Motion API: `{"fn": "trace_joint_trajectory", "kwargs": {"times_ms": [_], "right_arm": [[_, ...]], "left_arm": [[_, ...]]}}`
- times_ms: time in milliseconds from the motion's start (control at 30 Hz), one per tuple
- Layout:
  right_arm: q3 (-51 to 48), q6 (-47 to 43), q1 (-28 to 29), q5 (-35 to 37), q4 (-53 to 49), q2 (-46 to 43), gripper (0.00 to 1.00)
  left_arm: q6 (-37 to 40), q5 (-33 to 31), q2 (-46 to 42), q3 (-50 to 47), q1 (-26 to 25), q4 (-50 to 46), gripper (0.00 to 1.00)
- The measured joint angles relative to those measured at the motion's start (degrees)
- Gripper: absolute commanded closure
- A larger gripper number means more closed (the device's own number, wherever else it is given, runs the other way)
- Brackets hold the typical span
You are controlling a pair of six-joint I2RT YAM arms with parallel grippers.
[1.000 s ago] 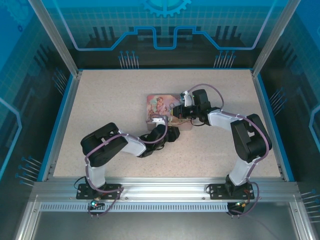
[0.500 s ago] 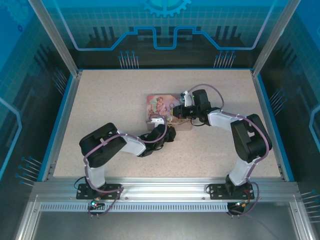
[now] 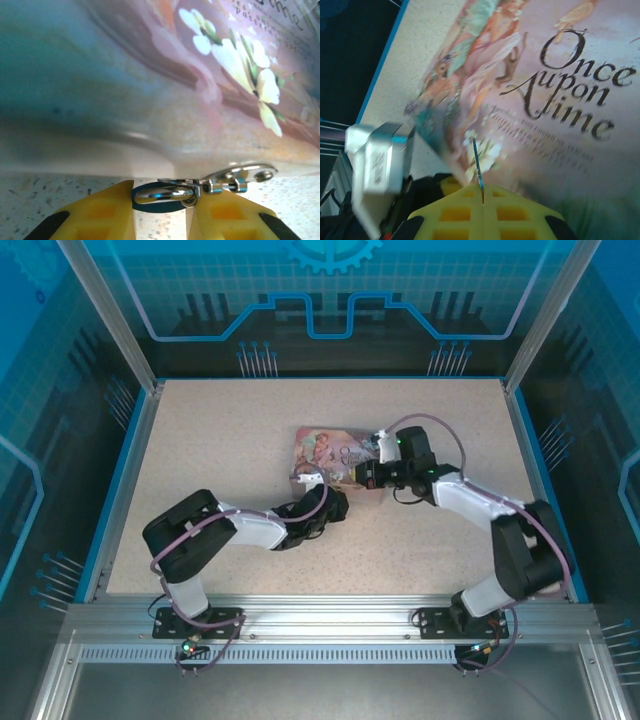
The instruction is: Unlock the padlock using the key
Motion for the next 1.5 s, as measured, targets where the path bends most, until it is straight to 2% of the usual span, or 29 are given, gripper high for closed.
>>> {"fn": "trace_joint_trajectory", "kwargs": {"times_ms": [233,433,667,933,1500], "right_arm": [[-9.92,-3.98,-1.49,-1.42,-5.29,-15.93,1.0],[-20.28,-4.57,-1.86,-3.91,-7.58,-21.9,1.0],[-22.93,-6.01,-1.86,-4.94,-5.4,-21.57,1.0],[-22.88,-8.31,-1.97,-5.18,2.05,-14.97,1.0],[-20.7,-13.62,-2.23,-3.15,8.76,-11.28,1.0]], "left_arm": [[-6.34,4.98,-2.67,4.28,0.96,-6.25,0.85],[-11.19,10.82,-2.73,5.07,2.32,-8.07,0.88],[-15.17,16.81,-2.73,7.28,4.15,-9.07,0.9],[-17.42,21.33,-3.34,8.44,5.31,-9.64,0.91],[-18.36,24.24,-5.07,10.47,5.49,-12.52,0.95]]}}
